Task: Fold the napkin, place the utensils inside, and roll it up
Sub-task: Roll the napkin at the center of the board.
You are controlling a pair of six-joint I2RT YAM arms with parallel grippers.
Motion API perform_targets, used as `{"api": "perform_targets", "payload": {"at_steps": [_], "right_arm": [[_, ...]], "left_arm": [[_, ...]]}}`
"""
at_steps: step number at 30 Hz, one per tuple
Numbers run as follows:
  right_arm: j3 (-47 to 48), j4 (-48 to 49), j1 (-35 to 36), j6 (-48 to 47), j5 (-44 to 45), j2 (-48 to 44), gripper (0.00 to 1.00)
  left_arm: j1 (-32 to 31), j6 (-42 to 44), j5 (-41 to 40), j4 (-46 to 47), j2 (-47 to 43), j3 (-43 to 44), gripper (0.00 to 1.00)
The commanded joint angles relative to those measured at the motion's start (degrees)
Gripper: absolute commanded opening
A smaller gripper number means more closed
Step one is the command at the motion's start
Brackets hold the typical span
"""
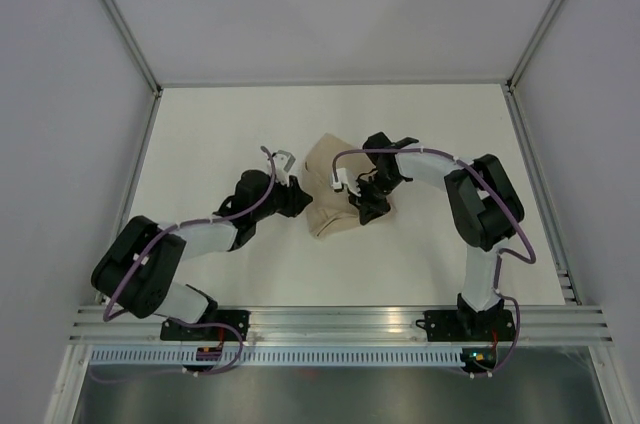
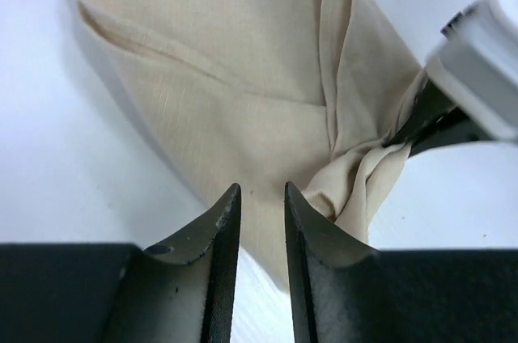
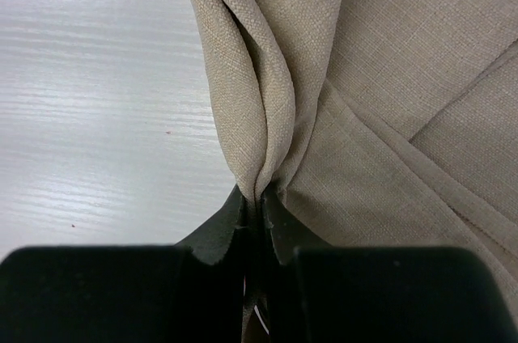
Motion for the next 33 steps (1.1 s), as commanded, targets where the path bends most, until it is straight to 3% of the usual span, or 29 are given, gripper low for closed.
{"api": "perform_targets", "payload": {"at_steps": [1, 4, 7, 15, 19, 24, 33], "right_arm": [[5.05, -9.44, -1.33, -3.48, -4.52, 5.39, 0.00], [8.14, -14.28, -2.65, -4.63, -6.10, 9.34, 0.00], [13.66, -20.15, -3.62, -6.04, -7.86, 13.40, 0.00], [20.45, -26.94, -4.76, -8.85, -9.36, 21.48, 0.01], [23.87, -30.53, -4.94, -9.73, -9.28, 24.30, 0.01], [27.30, -33.27, -5.46, -9.38, -9.71, 27.11, 0.00], [30.38, -35.12, -5.90, -7.71, -8.93, 30.45, 0.01]], "left_arm": [[-1.98, 0.97, -7.07, 15.54, -5.44, -5.67, 0.33], [-4.53, 6.33, -8.91, 18.79, -6.76, -7.53, 0.31], [-10.84, 13.09, -12.33, 21.00, -7.47, -7.89, 0.40], [-20.53, 30.50, -17.61, 16.44, -2.22, -2.89, 0.42], [-26.06, 38.49, -21.56, 12.31, 2.62, 0.81, 0.48], [-28.71, 43.95, -23.07, 6.50, 8.17, 6.95, 0.52], [-30.99, 46.94, -22.10, -0.09, 12.30, 9.52, 0.52]]}}
